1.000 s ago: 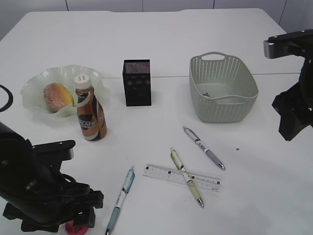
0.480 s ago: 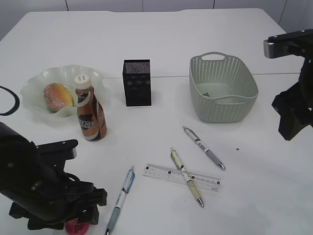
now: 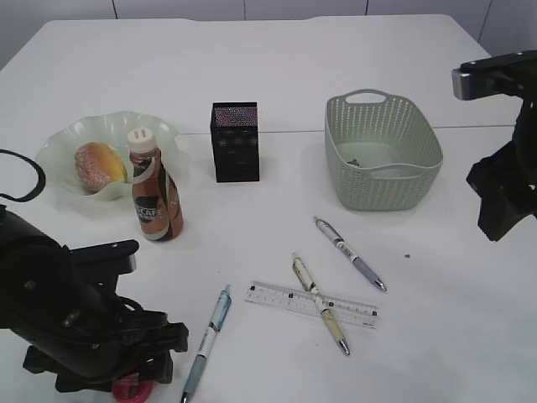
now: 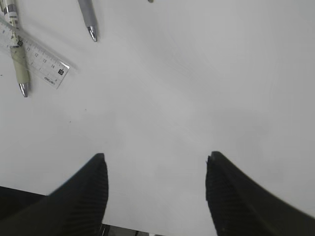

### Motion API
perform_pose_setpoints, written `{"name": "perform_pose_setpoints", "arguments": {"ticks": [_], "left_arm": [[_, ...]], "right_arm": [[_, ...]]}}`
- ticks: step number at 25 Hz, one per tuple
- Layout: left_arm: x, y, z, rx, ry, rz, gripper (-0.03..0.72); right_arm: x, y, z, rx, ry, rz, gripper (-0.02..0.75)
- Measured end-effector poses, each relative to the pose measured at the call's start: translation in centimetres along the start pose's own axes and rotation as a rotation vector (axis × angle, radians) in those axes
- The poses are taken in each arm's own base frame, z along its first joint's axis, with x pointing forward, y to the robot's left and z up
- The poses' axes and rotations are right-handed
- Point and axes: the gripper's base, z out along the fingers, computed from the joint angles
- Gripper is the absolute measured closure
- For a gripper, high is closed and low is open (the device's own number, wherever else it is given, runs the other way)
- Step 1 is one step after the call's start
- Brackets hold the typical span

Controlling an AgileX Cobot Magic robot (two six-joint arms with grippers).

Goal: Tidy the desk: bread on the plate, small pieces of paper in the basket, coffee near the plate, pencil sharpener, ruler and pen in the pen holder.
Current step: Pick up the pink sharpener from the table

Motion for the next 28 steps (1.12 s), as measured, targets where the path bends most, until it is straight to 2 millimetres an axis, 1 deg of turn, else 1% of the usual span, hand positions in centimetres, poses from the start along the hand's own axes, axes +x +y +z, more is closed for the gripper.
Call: {"name": "perform_pose_setpoints", "arguments": {"ticks": [6, 13, 19, 28], "left_arm": [[-0.05, -0.05, 0.06, -0.003, 0.003, 0.0, 0.184], [0.24, 0.26, 0.07, -0.042, 0.041, 0.015, 0.281], [0.31, 0.4, 0.04, -0.06, 0.051, 0.031, 0.305], [0.28, 0.46, 0.04, -0.066, 0.049, 0.045, 0.36]], "right_arm": [[0.0, 0.0, 0.0, 0.0, 0.0, 0.0, 0.279], [0.0, 0.0, 0.0, 0.0, 0.0, 0.0, 0.279], [0.01, -0.07, 0.0, 0.0, 0.0, 0.002, 0.279], [0.01, -0.07, 0.0, 0.0, 0.0, 0.002, 0.279]]}}
